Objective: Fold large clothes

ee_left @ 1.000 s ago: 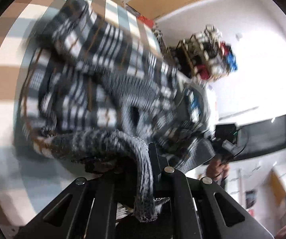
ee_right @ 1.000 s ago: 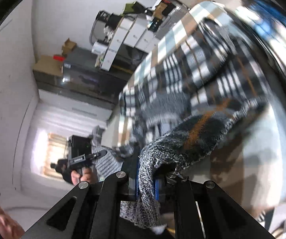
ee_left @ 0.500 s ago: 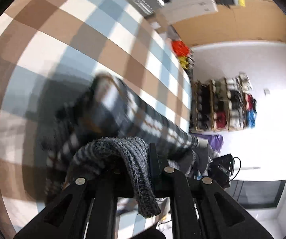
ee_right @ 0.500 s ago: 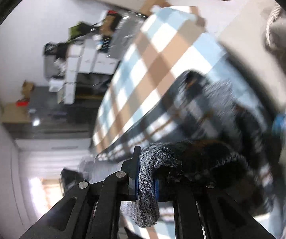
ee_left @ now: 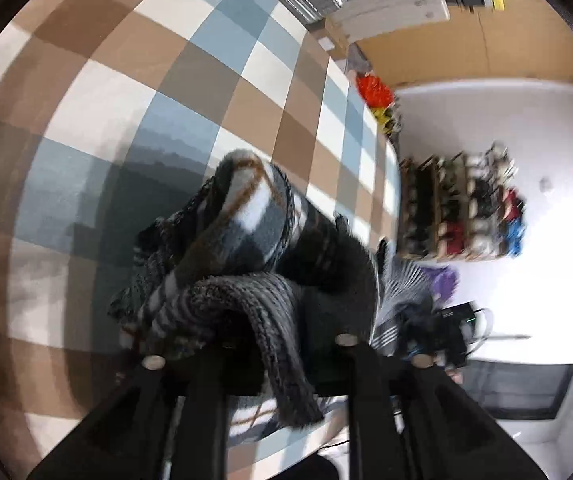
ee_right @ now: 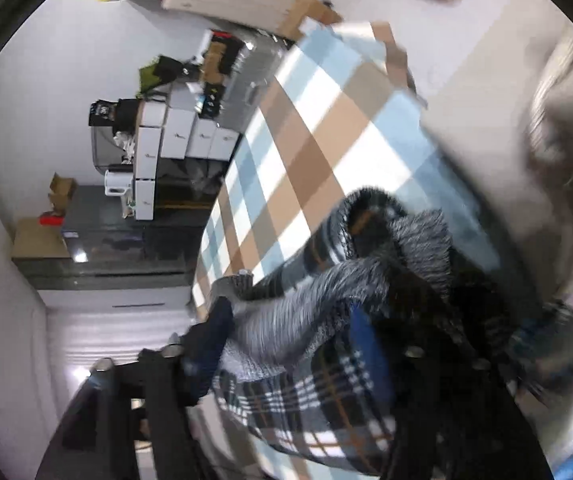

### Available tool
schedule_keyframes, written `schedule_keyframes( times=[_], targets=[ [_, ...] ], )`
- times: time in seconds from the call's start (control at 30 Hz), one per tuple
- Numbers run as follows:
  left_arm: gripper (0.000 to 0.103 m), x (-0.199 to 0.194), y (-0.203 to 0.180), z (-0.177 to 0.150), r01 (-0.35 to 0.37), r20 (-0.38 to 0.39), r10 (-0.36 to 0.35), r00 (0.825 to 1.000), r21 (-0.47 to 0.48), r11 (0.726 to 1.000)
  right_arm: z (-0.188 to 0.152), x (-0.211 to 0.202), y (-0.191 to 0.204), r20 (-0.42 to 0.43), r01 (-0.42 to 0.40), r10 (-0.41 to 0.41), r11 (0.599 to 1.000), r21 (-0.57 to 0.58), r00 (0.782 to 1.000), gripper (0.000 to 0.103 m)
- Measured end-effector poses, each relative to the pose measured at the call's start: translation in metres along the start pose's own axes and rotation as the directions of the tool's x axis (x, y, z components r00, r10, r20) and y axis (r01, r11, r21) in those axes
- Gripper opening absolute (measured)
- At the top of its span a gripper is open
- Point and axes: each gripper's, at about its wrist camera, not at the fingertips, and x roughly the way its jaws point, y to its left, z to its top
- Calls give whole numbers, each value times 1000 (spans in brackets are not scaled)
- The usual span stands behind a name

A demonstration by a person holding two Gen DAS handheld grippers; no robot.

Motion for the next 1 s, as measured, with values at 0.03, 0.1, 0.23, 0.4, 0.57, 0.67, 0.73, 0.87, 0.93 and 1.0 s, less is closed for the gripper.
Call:
schedule_keyframes(
  times=[0.03, 0.1, 0.23, 0.4, 0.57, 0.67, 0.73, 0.87, 0.93, 1.0],
  targets=[
    [34, -3, -3, -1, -14, 8, 14, 1000, 12, 1000, 1, -3, 4, 10, 15, -15, 1000, -25, 1000, 72],
    [61, -17, -11, -7, -46, 54, 44, 998, 48, 998, -3, -16, 21, 80, 104, -95, 987, -123, 992, 74],
    [73, -46, -24, -18, -157, 153, 139, 978, 111, 981, -22, -30, 70, 229, 322, -249, 869, -376, 941, 83],
    [73, -63, -61, -32, -226, 221, 173, 960, 243, 943, -48, 0, 125, 290, 435, -325, 611, -662, 900, 89],
    [74, -30, -104, -45, -142, 127, 94, 988, 454, 880, -53, 48, 132, 233, 417, -414, 438, -797, 880, 90],
    [74, 18, -116, -50, -155, 32, 165, 986, 556, 817, -43, 62, 115, 225, 446, -467, 443, -777, 855, 90],
    [74, 50, -114, -51, -210, 0, 264, 965, 605, 768, -37, 69, 102, 211, 460, -500, 450, -765, 840, 88],
    [74, 87, -108, -53, -329, 55, 405, 913, 687, 648, -36, 72, 86, 220, 501, -546, 442, -744, 808, 57],
    [74, 98, -101, -51, -369, 81, 447, 891, 702, 609, -33, 68, 81, 229, 518, -546, 461, -720, 806, 37],
    [60, 105, -96, -53, -419, 120, 492, 862, 715, 560, -27, 60, 78, 244, 525, -525, 494, -692, 815, 11]
  ],
)
